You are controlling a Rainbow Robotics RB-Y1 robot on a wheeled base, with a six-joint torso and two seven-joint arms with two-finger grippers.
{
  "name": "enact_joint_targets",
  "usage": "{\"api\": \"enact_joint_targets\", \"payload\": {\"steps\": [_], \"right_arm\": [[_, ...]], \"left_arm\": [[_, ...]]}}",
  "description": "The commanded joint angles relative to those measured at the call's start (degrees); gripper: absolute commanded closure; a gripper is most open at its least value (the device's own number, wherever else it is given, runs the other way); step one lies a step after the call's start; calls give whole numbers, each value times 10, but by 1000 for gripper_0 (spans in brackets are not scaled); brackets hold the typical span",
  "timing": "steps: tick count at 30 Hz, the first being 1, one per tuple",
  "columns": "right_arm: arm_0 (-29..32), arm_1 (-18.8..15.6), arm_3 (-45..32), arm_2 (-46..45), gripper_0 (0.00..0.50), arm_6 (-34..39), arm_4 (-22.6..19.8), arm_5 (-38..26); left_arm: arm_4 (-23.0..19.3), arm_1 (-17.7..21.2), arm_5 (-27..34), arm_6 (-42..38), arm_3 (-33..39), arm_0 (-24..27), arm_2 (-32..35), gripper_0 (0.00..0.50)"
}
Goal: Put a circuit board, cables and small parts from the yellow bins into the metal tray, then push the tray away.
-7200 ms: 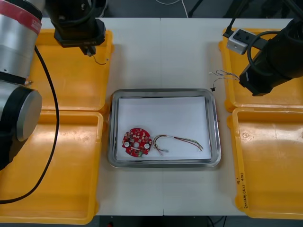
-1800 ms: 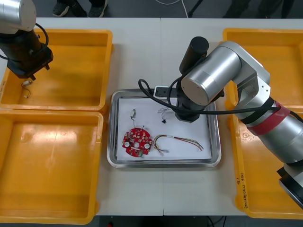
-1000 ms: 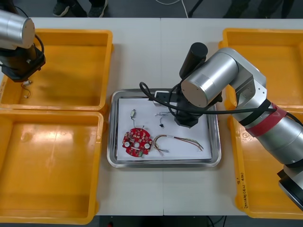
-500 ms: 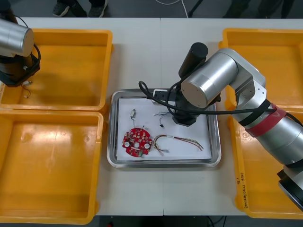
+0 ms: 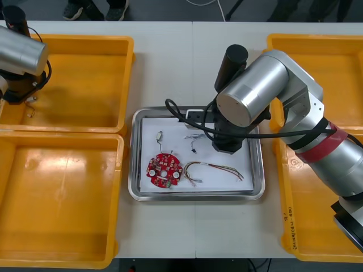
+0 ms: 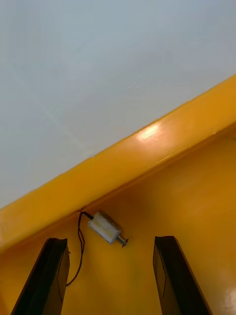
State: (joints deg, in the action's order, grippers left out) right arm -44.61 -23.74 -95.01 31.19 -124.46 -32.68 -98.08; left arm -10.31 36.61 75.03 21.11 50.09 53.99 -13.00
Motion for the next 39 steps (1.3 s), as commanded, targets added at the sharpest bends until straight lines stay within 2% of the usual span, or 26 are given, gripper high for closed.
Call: {"api": "enact_joint_targets", "payload": {"steps": [1, 5, 10, 16, 21, 30, 39], "right_arm": [[-21, 12, -56, -54, 0, 12, -4, -58], [-33, 11, -88, -94, 0, 18, -9, -119], [-48, -1, -121, -142, 0, 25, -26, -119], [-47, -30, -154, -204, 0, 41, -55, -119], [-36, -59, -156, -261, 0, 121, -95, -119], [13, -113, -213, -299, 0, 256, -74, -119], [65, -157, -242, -351, 0, 389, -86, -119]], "left_arm": [[20, -18, -6, -58, 9, -3, 15, 0], [21, -25, -5, -67, 9, -6, 14, 0], [23, -30, -6, -77, 8, -12, 15, 0], [28, -31, -9, -91, 9, -16, 15, 0], [35, -31, -9, -107, 9, -20, 15, 0], [43, -31, -21, -143, 8, -23, 15, 0], [52, -38, -42, -181, 8, -26, 15, 0]]}}
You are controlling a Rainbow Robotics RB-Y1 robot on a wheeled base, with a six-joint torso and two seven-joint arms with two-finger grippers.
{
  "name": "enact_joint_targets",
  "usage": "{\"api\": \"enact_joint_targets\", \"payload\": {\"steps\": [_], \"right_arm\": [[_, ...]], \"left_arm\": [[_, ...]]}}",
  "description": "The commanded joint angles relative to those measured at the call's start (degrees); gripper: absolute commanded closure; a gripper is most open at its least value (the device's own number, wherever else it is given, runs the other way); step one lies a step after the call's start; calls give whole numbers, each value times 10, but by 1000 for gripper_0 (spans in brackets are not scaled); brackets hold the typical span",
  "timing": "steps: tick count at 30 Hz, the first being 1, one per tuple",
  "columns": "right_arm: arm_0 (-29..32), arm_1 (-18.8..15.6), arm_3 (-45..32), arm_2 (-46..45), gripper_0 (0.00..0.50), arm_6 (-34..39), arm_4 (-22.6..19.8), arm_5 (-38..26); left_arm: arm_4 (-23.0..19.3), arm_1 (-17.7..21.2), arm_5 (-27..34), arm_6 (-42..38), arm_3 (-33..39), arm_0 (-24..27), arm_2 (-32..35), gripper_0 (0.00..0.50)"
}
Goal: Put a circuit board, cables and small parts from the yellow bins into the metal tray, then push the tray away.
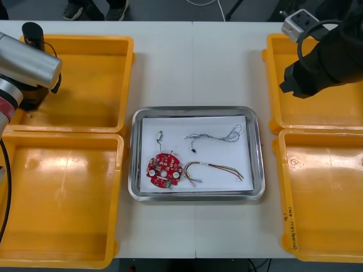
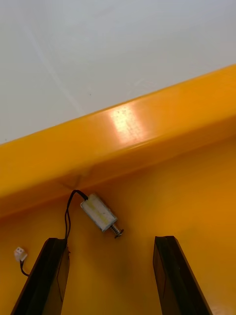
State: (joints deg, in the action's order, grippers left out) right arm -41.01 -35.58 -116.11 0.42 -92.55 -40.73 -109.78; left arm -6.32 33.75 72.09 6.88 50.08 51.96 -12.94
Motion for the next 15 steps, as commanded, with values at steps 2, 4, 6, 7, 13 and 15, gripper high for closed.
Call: {"api": "enact_joint_targets", "payload": {"steps": [2, 4, 6, 7, 13, 15], "right_arm": [[40, -50, -35, -52, 0, 91, -10, -2], [54, -66, -38, -65, 0, 116, -21, -2], [65, -77, -38, -79, 0, 140, -33, -2], [74, -85, -38, -89, 0, 154, -44, -2], [108, -113, -38, -125, 0, 191, -66, -2], [117, -117, -38, -133, 0, 192, -67, -2]], "left_arm": [[14, -10, -16, -43, 8, -6, 14, 0], [17, -10, -24, -49, 8, -9, 13, 0], [19, -11, -30, -52, 8, -12, 14, 0], [20, -11, -33, -53, 8, -13, 13, 0], [22, -11, -37, -59, 8, -18, 14, 0], [24, -11, -39, -61, 8, -20, 14, 0]]}}
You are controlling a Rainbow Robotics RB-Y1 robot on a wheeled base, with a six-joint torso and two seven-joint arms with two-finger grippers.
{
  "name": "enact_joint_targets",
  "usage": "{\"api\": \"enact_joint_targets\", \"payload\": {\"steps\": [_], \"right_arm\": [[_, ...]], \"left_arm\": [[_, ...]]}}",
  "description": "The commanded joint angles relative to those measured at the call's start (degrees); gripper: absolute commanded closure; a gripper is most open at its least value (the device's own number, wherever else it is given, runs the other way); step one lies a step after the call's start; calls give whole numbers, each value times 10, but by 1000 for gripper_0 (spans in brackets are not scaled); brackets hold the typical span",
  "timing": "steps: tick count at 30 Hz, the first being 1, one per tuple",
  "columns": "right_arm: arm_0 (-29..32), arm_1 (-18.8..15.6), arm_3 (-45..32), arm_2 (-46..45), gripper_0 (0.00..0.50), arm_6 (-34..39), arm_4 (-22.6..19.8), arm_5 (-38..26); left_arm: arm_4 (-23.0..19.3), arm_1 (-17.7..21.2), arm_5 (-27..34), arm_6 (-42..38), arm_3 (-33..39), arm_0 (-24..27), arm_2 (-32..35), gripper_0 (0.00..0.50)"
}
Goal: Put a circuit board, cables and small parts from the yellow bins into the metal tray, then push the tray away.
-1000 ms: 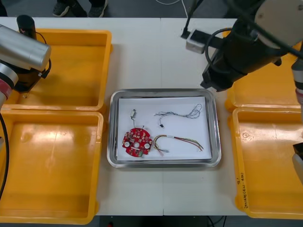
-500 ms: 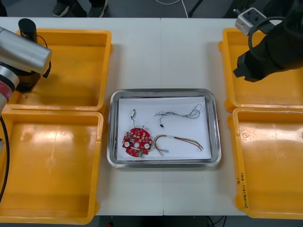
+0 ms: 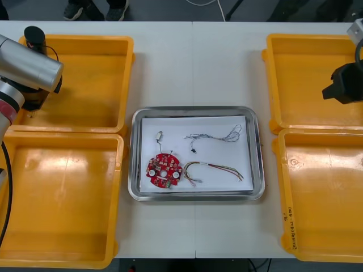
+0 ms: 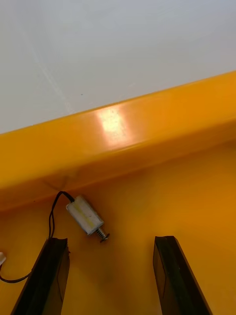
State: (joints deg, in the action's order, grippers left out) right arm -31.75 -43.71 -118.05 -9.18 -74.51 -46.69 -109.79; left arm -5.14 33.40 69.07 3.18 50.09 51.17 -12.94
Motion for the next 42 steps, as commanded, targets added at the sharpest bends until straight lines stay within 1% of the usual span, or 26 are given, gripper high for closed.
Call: {"api": "enact_joint_targets", "payload": {"steps": [1, 7, 12, 13, 14, 15, 16, 17, 18, 19, 21, 23, 32, 37, 42], "right_arm": [[27, -37, -18, -39, 0, 12, -8, -2], [71, -44, -18, -85, 0, 15, -7, -2], [96, -51, -18, -102, 0, 17, 3, -2], [100, -52, -18, -102, 0, 17, 6, -2], [103, -54, -18, -102, 0, 18, 10, -2], [107, -56, -18, -102, 0, 19, 14, -2], [110, -56, -18, -102, 0, 19, 16, -2], [115, -57, -18, -102, 0, 21, 19, -2], [118, -58, -18, -102, 0, 21, 20, -2], [124, -58, -18, -103, 0, 22, 22, -2], [136, -59, -18, -104, 0, 24, 24, -2], [141, -59, -17, -104, 0, 24, 24, -2], [147, -59, 21, -106, 0, 21, 6, -2], [172, -59, 26, -106, 0, 20, 2, -2], [187, -56, 26, -104, 0, 17, -4, -2]], "left_arm": [[12, -7, -10, -24, 8, -13, 14, 0], [17, -7, -15, -27, 8, -19, 14, 0], [21, -6, -15, -30, 8, -22, 14, 0], [21, -7, -15, -30, 8, -21, 13, 39], [22, -6, -16, -31, 8, -22, 14, 106], [22, -7, -15, -32, 9, -22, 14, 206], [22, -7, -15, -31, 8, -22, 14, 255], [22, -6, -15, -31, 8, -22, 14, 350], [22, -7, -15, -31, 8, -22, 14, 384], [22, -7, -15, -31, 8, -22, 13, 435], [22, -7, -15, -32, 8, -22, 14, 471], [22, -7, -15, -30, 8, -22, 14, 496], [22, -7, -14, -31, 9, -22, 13, 500], [21, -7, -14, -31, 13, -22, 13, 500], [19, -7, 9, -32, 40, -22, 13, 500]]}}
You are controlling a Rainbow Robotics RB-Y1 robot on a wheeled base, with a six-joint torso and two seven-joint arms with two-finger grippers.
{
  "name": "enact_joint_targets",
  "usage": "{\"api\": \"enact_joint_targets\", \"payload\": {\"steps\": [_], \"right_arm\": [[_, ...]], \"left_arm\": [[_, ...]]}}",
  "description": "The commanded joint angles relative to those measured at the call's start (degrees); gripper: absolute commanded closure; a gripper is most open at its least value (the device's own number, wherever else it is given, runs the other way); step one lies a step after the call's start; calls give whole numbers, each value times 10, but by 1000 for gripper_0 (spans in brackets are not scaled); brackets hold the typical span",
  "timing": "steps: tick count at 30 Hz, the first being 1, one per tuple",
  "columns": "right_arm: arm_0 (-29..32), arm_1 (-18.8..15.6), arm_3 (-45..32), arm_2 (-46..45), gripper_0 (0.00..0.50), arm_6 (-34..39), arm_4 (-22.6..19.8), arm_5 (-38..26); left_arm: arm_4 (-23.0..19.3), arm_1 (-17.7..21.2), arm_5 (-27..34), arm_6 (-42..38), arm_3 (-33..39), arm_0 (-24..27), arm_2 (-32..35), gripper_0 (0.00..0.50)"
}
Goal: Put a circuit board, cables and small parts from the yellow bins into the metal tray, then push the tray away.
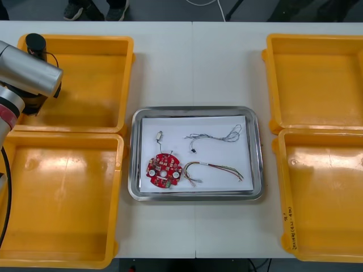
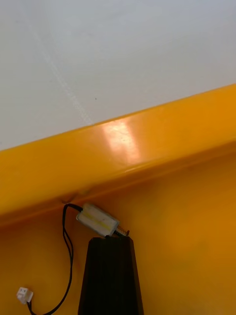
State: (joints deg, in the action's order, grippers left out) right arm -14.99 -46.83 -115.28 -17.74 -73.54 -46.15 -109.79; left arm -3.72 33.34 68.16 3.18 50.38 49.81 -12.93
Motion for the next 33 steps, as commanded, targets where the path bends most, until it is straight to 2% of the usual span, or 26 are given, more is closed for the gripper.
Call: {"api": "enact_joint_targets", "payload": {"steps": [1, 7, 9, 10, 11, 13, 24, 33], "right_arm": [[22, -24, -1, -19, 0, 8, -11, -2], [22, -8, -2, -19, 0, 8, -19, -2], [22, -5, -2, -19, 0, 9, -21, -2], [22, -4, -2, -19, 0, 9, -21, -2], [22, -2, -2, -20, 0, 10, -22, -2], [22, -2, -2, -22, 0, 7, -21, -2], [22, 1, -10, -24, 0, -1, -27, -1], [22, 2, -16, -25, 0, -6, -32, 34]], "left_arm": [[5, -6, 32, -33, 48, -9, 13, 500], [1, -6, 85, -34, 89, -9, 13, 497], [1, -6, 92, -34, 92, -9, 9, 433], [1, -6, 92, -33, 92, -9, 6, 346], [1, -6, 93, -33, 92, -9, 4, 179], [2, -6, 93, -31, 92, -9, 2, 0], [2, -6, 96, -24, 94, -28, 2, 0], [1, -6, 89, -22, 97, -45, 2, 0]]}}
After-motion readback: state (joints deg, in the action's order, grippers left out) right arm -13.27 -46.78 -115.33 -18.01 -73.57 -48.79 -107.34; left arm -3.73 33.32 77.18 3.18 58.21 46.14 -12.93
